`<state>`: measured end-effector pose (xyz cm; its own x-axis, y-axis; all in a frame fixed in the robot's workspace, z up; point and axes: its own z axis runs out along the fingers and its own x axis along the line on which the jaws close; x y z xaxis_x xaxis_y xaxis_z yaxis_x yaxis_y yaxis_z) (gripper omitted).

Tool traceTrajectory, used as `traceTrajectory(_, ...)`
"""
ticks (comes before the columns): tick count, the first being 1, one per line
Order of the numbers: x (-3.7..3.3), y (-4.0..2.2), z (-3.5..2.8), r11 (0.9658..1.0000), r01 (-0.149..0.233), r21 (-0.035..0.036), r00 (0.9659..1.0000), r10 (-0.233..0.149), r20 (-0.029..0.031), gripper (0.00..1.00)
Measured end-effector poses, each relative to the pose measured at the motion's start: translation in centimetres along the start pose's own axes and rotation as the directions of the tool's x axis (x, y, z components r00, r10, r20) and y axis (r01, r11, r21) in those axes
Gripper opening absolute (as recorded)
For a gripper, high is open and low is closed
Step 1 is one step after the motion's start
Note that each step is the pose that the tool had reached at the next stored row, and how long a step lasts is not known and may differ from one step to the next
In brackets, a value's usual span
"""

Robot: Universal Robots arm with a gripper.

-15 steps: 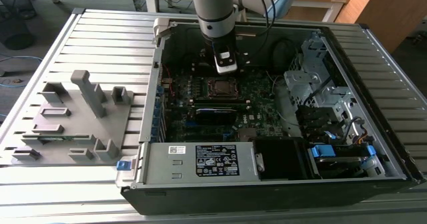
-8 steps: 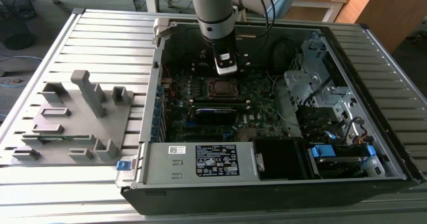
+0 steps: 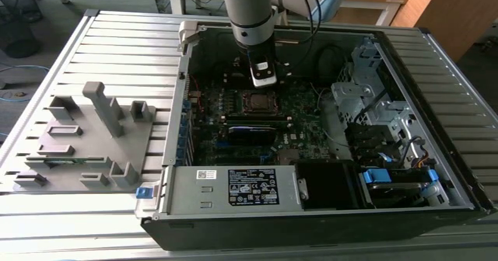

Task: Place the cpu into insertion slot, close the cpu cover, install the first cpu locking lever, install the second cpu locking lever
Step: 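Install the first cpu locking lever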

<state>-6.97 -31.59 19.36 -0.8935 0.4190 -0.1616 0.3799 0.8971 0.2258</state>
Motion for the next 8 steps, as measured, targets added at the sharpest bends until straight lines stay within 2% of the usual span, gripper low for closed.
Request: traceTrajectory(8, -0.35, 0.49, -2.08, 1.0, 0.0, 0.0006, 1.0, 0.0, -0.0004, 0.11)
